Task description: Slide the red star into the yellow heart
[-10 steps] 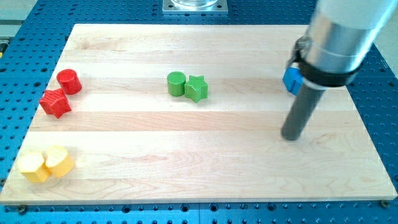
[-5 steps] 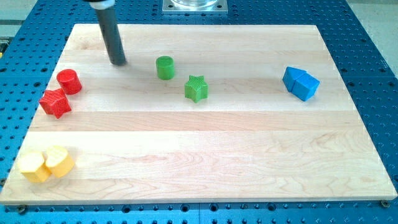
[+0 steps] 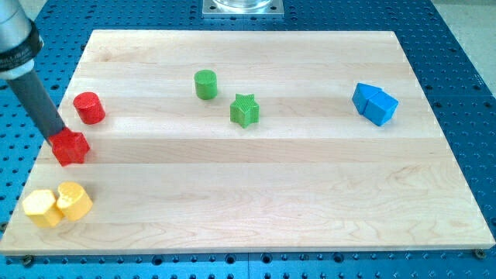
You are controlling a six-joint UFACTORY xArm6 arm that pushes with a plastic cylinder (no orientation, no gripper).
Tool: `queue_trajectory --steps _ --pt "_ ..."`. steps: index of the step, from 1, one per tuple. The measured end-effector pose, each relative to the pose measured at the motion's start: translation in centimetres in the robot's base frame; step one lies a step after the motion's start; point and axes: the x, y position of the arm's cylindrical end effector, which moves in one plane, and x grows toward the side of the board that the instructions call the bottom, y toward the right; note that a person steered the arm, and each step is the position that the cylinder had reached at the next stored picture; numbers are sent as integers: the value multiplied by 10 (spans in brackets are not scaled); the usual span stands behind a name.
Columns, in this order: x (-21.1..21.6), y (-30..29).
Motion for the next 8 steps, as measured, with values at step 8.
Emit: queue_trajectory --steps 8 --pt "-11 -2"
